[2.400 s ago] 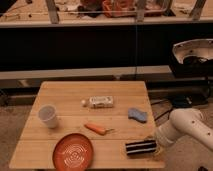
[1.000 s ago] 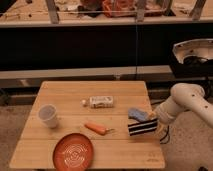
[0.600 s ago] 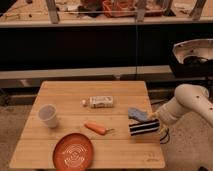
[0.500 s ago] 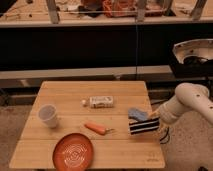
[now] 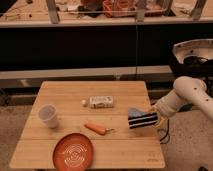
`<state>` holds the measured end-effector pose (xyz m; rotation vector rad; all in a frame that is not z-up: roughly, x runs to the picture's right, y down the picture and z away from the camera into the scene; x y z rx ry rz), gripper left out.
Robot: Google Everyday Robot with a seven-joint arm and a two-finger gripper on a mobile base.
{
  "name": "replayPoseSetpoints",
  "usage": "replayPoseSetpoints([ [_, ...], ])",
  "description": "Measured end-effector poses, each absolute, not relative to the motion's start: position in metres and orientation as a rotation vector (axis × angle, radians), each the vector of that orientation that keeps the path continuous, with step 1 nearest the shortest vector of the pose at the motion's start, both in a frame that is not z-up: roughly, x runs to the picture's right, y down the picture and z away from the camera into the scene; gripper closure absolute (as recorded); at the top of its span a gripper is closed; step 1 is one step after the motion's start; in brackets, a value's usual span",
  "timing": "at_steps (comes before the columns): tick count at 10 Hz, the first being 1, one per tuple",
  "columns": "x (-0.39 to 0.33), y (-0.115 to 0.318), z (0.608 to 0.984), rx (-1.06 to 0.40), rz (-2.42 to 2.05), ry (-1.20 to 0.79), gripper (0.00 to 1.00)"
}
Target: Place the eraser on the white sponge
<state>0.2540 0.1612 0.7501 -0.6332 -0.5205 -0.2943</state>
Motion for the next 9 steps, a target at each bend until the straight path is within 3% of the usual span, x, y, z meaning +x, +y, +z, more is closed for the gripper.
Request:
replayPoseSetpoints([
  [9,0.239,0.14,0.772,-0.638,-0.344,-0.557,0.99],
])
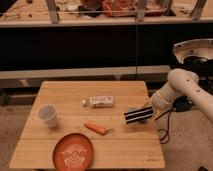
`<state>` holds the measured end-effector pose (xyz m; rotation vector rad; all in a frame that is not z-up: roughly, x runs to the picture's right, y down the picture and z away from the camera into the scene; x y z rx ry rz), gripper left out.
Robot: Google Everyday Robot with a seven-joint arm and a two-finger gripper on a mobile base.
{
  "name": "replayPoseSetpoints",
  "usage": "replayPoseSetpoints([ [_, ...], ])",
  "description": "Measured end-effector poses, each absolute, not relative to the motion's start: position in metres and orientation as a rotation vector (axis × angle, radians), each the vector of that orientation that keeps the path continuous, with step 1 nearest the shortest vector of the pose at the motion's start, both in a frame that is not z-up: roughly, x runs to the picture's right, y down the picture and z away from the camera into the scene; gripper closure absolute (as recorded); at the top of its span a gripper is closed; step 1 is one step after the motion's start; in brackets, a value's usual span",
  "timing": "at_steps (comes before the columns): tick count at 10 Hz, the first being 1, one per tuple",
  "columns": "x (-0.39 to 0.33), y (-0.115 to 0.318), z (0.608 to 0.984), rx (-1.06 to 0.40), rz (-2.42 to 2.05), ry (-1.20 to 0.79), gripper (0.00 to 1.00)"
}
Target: Place the eraser on the white sponge
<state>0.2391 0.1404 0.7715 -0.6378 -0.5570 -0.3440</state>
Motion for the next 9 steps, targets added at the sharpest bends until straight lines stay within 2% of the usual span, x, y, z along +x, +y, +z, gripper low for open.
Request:
replayPoseSetpoints([
  [3,0.237,0.138,0.777,-0.64,-0.355,-0.567,0.99],
  [7,0.234,0.139,0.782,-0.648,-0.368,-0.578,0.89],
  [9,0.23,0.14,0.786,-0.653,-0.376,-0.582,0.89],
])
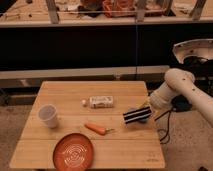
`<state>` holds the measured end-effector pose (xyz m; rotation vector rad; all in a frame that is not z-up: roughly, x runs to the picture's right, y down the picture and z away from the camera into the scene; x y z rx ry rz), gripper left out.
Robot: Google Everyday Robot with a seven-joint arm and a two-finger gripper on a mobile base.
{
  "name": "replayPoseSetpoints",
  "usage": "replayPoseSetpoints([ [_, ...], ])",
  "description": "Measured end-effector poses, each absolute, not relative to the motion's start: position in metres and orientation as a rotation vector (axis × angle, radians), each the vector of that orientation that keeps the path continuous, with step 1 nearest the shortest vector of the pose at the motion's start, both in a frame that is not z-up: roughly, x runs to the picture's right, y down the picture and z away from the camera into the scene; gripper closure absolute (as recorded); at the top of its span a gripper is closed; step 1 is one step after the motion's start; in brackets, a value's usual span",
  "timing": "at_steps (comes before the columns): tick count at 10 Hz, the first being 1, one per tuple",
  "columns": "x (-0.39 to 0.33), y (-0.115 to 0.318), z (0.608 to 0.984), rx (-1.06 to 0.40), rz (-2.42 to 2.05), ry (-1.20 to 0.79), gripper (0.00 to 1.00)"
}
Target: Place the eraser on the white sponge
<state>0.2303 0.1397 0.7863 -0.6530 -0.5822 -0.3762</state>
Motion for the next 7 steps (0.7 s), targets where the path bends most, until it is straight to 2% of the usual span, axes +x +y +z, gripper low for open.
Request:
replayPoseSetpoints([
  [1,0.2286,0.1404,0.7874,-0.655,-0.379,-0.584,0.89],
  [3,0.2312,0.1419,0.7901,-0.661,-0.379,-0.586,0.8],
  [4,0.2306,0.142,0.7914,-0.662,-0.381,-0.587,0.8],
  [7,0.2254,0.142,0.7955,-0.666,-0.397,-0.589,0.87],
])
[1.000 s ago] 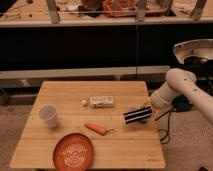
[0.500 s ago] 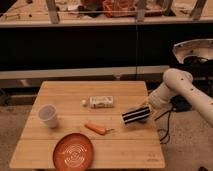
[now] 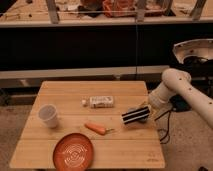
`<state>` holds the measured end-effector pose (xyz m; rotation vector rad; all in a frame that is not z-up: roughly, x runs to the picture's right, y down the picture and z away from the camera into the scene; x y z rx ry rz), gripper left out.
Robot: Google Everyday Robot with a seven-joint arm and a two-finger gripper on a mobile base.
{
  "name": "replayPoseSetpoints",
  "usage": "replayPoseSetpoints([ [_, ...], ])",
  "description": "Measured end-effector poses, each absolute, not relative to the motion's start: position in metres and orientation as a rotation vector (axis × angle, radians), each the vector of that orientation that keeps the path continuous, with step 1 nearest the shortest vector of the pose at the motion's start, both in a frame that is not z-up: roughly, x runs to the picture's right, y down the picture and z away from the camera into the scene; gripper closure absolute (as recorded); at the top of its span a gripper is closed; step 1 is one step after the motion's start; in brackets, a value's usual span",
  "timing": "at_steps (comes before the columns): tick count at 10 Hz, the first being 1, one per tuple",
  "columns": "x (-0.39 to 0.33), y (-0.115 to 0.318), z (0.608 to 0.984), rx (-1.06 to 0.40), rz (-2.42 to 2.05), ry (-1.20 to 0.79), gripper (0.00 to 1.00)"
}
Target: Place the eraser on the white sponge
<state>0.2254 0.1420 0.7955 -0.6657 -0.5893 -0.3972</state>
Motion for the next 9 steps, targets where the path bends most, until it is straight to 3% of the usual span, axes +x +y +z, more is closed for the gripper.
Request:
replayPoseSetpoints([
  [2,0.2277,0.1438,0.7992,-0.67,-0.396,-0.589,0.88],
  [5,0.2239,0.1432,0.8019,-0.674,-0.404,-0.588,0.97],
  [9,0.2255,0.1443,0.8051,-0.678,-0.402,-0.582,0.91],
])
